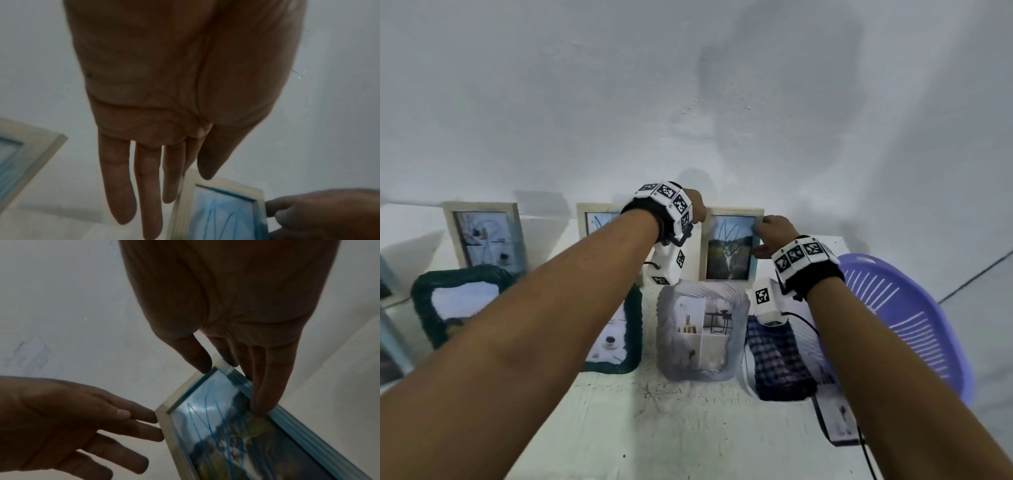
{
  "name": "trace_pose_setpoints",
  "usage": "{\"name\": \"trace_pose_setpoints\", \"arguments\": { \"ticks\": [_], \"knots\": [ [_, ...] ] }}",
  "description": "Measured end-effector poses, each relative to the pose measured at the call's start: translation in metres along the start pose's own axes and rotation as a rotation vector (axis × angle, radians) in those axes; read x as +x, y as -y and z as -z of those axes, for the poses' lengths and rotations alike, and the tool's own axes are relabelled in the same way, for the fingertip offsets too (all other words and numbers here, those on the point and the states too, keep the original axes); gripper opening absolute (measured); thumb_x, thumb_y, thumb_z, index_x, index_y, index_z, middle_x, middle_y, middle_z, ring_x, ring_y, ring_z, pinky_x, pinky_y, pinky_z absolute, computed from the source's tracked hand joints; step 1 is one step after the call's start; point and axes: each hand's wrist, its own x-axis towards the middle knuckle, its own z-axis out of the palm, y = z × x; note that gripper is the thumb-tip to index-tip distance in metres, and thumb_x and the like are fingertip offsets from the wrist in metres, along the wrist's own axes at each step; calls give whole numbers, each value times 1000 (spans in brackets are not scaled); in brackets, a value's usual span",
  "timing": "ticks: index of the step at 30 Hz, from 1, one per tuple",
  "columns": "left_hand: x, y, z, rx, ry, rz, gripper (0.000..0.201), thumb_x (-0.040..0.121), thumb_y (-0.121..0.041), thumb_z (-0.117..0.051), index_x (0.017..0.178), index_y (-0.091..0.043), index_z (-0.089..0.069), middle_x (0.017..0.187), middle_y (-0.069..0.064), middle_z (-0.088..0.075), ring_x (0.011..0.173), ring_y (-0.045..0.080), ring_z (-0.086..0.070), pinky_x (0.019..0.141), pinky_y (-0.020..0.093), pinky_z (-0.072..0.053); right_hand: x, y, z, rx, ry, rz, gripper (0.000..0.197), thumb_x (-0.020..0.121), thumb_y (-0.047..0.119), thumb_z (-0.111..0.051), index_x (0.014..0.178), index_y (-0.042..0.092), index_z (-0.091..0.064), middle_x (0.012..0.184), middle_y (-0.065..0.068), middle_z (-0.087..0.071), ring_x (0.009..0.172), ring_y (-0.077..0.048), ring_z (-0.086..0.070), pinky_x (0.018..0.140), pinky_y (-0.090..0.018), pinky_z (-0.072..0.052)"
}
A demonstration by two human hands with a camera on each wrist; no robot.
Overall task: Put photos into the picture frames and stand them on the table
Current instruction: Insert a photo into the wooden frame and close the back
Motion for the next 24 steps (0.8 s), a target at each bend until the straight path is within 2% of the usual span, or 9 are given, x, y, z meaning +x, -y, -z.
{"name": "trace_pose_setpoints", "arguments": {
  "ticks": [3,5,8,11,13,15,17,20,24],
  "knots": [
    [-31,-19,11,-257,4,37,24,97,-16,-54,74,-13,-49,86,8,-59,87,24,-58,73,20,-50,10,-7,-5,103,-142,-40,21,89,18,-51,96,4,-65,85,-16,-63,82,-39,-67,75,-47,-57],
    [-29,-19,9,-307,-29,-15,27,98,-15,-52,71,-17,-48,88,12,-61,83,24,-57,57,14,-40,-5,2,-1,106,-110,-19,25,90,12,-50,108,12,-66,82,-10,-61,73,-28,-61,59,-24,-54],
    [-42,-17,14,-495,-215,86,30,98,-10,-48,70,-20,-47,77,4,-53,76,21,-55,60,21,-43,-21,14,11,99,-115,88,37,90,3,-49,123,16,-60,87,-13,-63,76,-24,-59,45,-2,-36],
    [-55,-13,25,-680,-350,54,25,98,-11,-47,120,-13,-59,118,14,-61,114,27,-55,84,28,-49,-37,29,26,165,-206,216,46,90,1,-50,134,15,-52,100,-19,-68,88,-28,-64,52,-2,-40],
    [-73,-10,32,-839,-420,-30,47,97,-7,-45,144,-12,-41,128,18,-57,106,28,-57,70,22,-50,-47,40,36,229,-289,297,53,91,2,-52,141,17,-46,99,-12,-66,82,-15,-60,55,-1,-40],
    [-97,-12,37,-959,-519,-99,52,97,-6,-46,148,-14,-35,121,15,-58,97,30,-59,70,29,-52,-63,55,45,317,-347,358,59,91,4,-53,146,22,-41,92,-1,-60,79,-7,-56,65,-9,-48],
    [-124,-16,36,-989,-635,-119,59,97,-11,-49,152,-17,-29,130,8,-54,103,28,-63,92,39,-51,-84,70,55,413,-382,435,60,88,5,-54,143,28,-45,86,5,-58,78,-4,-57,68,-21,-52],
    [-166,-22,24,-1001,-792,-154,62,97,-21,-52,153,-31,-28,135,1,-53,100,14,-64,97,33,-49,-124,86,62,576,-352,532,56,85,12,-57,135,34,-51,81,9,-63,77,-2,-61,68,-19,-51],
    [-227,-42,-6,-1096,-896,-164,57,99,-15,-52,151,-28,-33,126,-2,-58,86,7,-62,80,20,-49,-175,82,43,648,-206,603,54,97,28,-51,148,31,-34,126,5,-62,115,-15,-60,100,-40,-49]
  ]
}}
